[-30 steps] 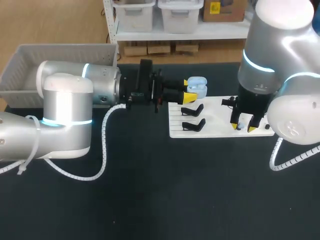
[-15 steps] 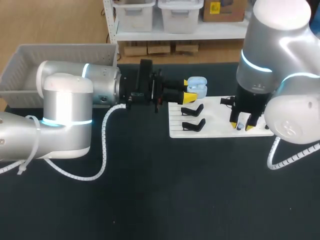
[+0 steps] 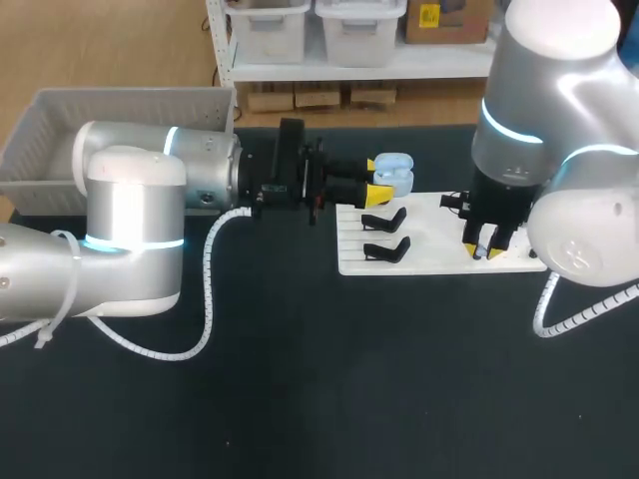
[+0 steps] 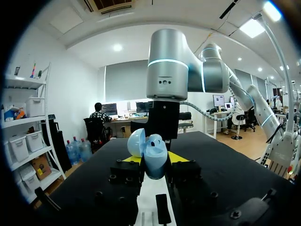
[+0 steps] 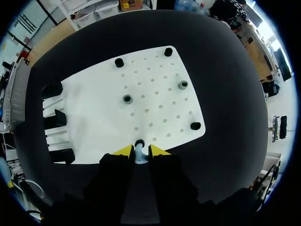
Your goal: Pick up each earbud case from the left stands, insert the matching earbuds, close the lid, and place the case in the box.
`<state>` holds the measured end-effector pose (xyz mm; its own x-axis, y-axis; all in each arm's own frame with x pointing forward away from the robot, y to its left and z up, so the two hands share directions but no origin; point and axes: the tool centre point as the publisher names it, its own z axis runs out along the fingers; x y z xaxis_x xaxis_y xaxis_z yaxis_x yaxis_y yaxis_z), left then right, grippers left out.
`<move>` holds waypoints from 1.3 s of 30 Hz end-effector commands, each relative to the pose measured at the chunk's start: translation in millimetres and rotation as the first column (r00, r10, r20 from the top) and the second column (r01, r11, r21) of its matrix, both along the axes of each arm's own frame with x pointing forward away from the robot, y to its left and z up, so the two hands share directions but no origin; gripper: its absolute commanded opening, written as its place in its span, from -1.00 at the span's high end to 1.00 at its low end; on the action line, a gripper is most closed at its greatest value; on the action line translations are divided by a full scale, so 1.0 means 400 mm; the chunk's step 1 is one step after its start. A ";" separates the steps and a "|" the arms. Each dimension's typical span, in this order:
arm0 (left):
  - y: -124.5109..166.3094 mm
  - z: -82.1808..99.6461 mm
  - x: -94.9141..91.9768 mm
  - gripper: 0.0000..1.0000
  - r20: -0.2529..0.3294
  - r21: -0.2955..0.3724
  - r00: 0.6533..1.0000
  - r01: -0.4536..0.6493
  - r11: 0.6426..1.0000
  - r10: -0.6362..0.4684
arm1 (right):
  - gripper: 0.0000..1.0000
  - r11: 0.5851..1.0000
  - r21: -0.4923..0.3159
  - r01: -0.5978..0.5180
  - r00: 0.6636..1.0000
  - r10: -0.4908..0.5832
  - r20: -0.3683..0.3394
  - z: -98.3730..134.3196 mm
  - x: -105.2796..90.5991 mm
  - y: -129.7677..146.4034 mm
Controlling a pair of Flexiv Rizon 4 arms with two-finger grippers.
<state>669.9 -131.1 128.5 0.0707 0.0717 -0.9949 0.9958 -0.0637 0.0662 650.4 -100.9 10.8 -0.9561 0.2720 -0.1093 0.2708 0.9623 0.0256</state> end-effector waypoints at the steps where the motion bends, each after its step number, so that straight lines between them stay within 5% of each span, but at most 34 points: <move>1: 0.000 -0.001 0.000 1.00 0.000 0.001 1.000 -0.001 1.000 0.001 | 1.00 1.000 -0.004 0.003 1.000 -0.002 0.005 0.003 -0.001 -0.001; 10: 0.000 -0.001 0.000 1.00 0.000 0.001 1.000 -0.001 1.000 0.001 | 1.00 1.000 -0.006 -0.010 0.999 0.010 0.045 0.073 -0.027 -0.012; 20: 0.000 -0.001 0.000 1.00 0.000 0.001 1.000 -0.001 1.000 0.001 | 1.00 0.990 -0.009 -0.137 0.980 0.137 0.144 0.248 -0.057 -0.006; 30: 0.000 -0.001 0.000 1.00 0.000 0.001 1.000 -0.001 1.000 0.001 | 1.00 0.909 -0.082 -0.408 0.890 0.416 0.185 0.413 -0.091 0.084; 39: 0.000 -0.001 0.000 1.00 0.000 0.001 1.000 -0.001 1.000 0.001 | 1.00 0.813 -0.107 -0.572 0.798 0.582 0.156 0.458 -0.073 0.185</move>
<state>669.8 -131.1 128.5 0.0707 0.0718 -0.9949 0.9958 -0.0637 0.0661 611.5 -37.4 192.2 -0.8902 -0.3169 -0.3274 -0.3239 0.9454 -0.0345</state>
